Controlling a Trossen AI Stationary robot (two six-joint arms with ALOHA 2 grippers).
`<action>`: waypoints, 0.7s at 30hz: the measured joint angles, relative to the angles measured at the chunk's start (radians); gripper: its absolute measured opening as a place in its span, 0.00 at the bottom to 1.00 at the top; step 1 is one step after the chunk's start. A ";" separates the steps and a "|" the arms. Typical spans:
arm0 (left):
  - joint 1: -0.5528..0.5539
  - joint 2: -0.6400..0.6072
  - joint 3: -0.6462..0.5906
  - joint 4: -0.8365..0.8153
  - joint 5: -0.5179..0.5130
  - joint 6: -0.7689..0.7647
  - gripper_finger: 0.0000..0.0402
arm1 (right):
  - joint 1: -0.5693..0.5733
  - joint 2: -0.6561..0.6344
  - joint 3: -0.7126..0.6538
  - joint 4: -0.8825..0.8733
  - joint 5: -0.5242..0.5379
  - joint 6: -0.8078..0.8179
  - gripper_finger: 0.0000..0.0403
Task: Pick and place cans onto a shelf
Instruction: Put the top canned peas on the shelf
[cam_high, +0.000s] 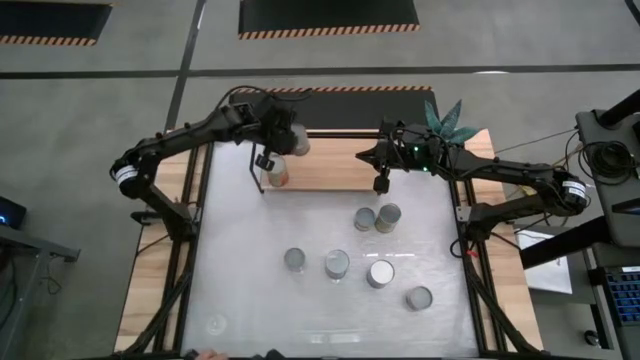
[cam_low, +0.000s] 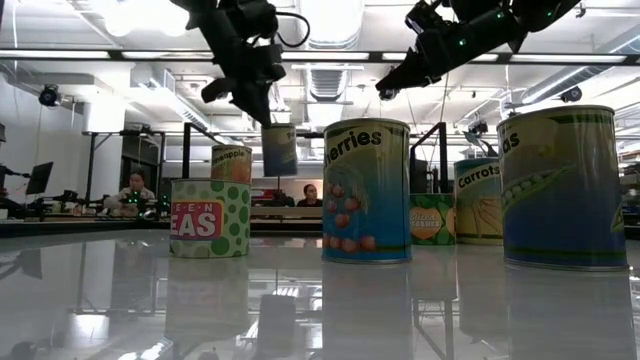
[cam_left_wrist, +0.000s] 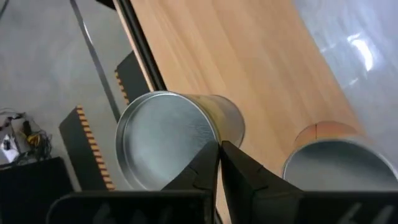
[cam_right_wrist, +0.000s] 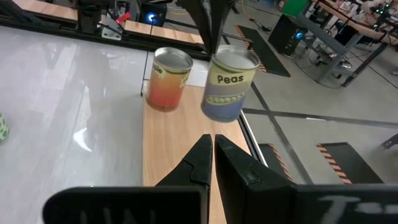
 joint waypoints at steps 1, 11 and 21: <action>0.000 0.000 -0.005 0.007 0.008 -0.010 0.00 | 0.000 0.000 0.000 0.000 0.000 0.000 0.02; -0.004 0.000 -0.076 0.079 0.038 -0.039 0.00 | 0.000 0.000 0.000 0.000 0.000 0.000 0.02; -0.006 0.011 -0.090 0.112 0.037 -0.040 0.00 | 0.000 0.000 0.000 0.000 0.000 -0.005 0.02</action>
